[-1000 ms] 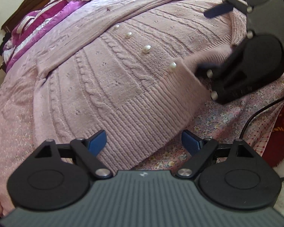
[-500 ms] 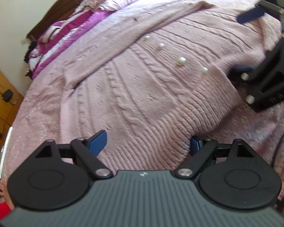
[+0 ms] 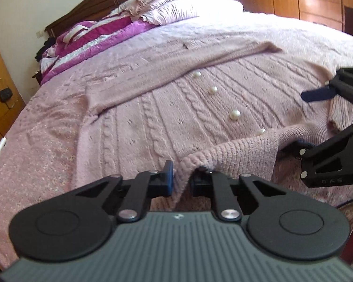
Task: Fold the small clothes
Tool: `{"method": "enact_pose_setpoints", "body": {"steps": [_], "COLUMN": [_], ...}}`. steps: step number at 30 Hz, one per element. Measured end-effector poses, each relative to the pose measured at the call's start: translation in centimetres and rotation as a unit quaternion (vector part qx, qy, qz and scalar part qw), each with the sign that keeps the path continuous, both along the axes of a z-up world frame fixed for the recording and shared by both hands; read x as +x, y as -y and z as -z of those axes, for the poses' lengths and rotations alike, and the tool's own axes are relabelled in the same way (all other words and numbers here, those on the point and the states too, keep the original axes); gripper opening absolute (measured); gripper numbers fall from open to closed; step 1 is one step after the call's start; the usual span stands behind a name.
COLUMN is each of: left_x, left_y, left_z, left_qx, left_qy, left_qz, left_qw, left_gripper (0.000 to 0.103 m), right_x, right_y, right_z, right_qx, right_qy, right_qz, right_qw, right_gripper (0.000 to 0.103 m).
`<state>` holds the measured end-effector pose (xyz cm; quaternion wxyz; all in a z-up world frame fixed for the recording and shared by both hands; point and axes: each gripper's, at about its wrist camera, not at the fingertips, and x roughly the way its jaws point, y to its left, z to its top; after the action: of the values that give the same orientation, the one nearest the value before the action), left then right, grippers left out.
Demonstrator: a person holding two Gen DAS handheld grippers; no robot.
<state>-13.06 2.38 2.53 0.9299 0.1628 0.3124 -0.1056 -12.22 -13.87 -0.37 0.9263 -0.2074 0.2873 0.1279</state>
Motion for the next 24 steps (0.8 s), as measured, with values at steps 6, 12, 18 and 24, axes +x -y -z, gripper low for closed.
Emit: {"method": "enact_pose_setpoints", "body": {"steps": [6,12,18,24], "left_x": [0.2,0.0,0.3,1.5], "left_y": [-0.3,-0.6,-0.9,-1.0], "left_z": [-0.6,-1.6,-3.0,-4.3], "left_qx": [-0.019,-0.033,-0.050,-0.074], "left_qy": [0.001,0.015,0.032,0.031], "left_qz": [-0.007,-0.011,-0.017,-0.021], "left_qw": [0.9998,0.9993,0.9981,0.9966], "left_gripper": [0.016,0.016,0.016,0.014], "right_x": [0.6,0.5,0.9,1.6], "right_y": [1.5,2.1,2.4,2.4], "right_z": [-0.8,-2.4,-4.3,-5.7], "right_qx": [0.056,0.114,0.155,0.172], "right_qy": [-0.013,-0.004,0.010,0.014], "right_qz": [0.019,0.034,0.039,0.037], "right_qw": [0.998,0.993,0.987,0.984], "right_gripper": [0.045,0.030,0.024,0.020]}}
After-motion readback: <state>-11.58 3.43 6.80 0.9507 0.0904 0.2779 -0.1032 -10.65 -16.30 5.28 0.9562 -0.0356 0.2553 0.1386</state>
